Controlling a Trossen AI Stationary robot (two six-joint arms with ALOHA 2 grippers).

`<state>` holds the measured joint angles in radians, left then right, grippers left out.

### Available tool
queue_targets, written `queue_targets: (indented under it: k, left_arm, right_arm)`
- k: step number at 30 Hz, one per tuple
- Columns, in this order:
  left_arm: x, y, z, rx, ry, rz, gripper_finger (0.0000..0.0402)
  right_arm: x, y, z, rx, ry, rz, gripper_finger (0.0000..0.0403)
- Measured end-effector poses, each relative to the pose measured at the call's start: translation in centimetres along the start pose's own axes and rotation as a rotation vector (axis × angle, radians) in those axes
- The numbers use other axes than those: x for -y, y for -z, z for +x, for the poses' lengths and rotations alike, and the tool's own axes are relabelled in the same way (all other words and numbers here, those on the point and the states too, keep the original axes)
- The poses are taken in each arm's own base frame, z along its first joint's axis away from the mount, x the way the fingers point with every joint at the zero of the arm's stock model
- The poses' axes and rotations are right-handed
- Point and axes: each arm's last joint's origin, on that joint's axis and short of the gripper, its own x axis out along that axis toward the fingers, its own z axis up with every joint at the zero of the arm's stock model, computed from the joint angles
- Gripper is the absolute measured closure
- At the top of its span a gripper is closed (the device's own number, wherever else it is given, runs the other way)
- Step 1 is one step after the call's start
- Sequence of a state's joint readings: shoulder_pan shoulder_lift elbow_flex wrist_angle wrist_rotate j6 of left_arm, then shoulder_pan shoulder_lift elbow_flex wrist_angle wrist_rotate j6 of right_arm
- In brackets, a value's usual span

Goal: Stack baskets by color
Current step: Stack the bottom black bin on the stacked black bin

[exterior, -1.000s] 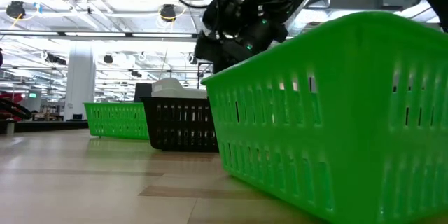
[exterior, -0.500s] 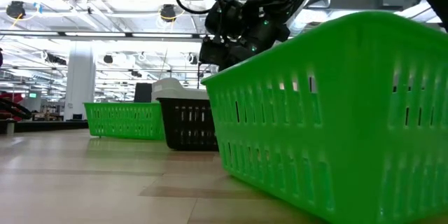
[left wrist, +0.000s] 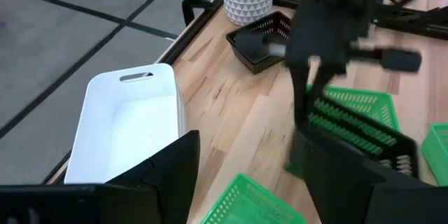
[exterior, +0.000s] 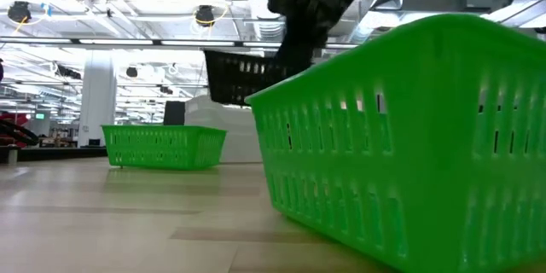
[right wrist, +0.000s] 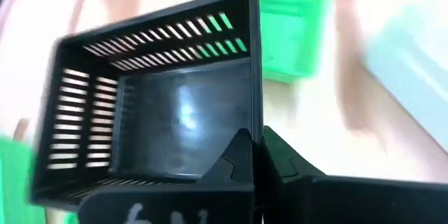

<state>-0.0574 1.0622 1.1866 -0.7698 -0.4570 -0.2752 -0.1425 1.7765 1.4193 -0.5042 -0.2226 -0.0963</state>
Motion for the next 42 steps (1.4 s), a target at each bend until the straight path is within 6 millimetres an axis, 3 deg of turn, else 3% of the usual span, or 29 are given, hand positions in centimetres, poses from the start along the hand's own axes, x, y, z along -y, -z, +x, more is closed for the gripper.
queue_targets:
  k: [6,12,19,25,32,42]
  left_arm:
    - [0.0,-0.2,0.0,0.020,-0.019,-0.014,0.0178]
    - [-0.2,-0.4,0.0,0.061,-0.088,-0.019,0.0178]
    - [-0.3,-0.5,0.0,0.077,-0.127,-0.022,0.0178]
    - [-0.3,-0.5,0.0,0.079,-0.121,-0.029,0.0178]
    - [-0.2,-0.6,0.0,0.081,-0.113,-0.067,0.0178]
    - [-0.2,-0.6,0.0,0.083,-0.110,-0.081,0.0178]
  right_arm:
    - [-1.5,0.3,-6.1,0.027,0.337,0.334,0.0384]
    - [-4.6,5.6,-9.5,0.211,0.588,0.657,0.0396]
    - [-7.1,13.9,-10.5,0.559,0.839,1.048,0.0392]
    - [-7.3,18.8,-10.5,0.777,0.924,1.257,0.0392]
    - [-6.8,21.4,-9.3,0.814,0.986,1.387,0.0394]
    - [-6.0,21.9,-7.8,0.702,1.082,1.416,0.0379]
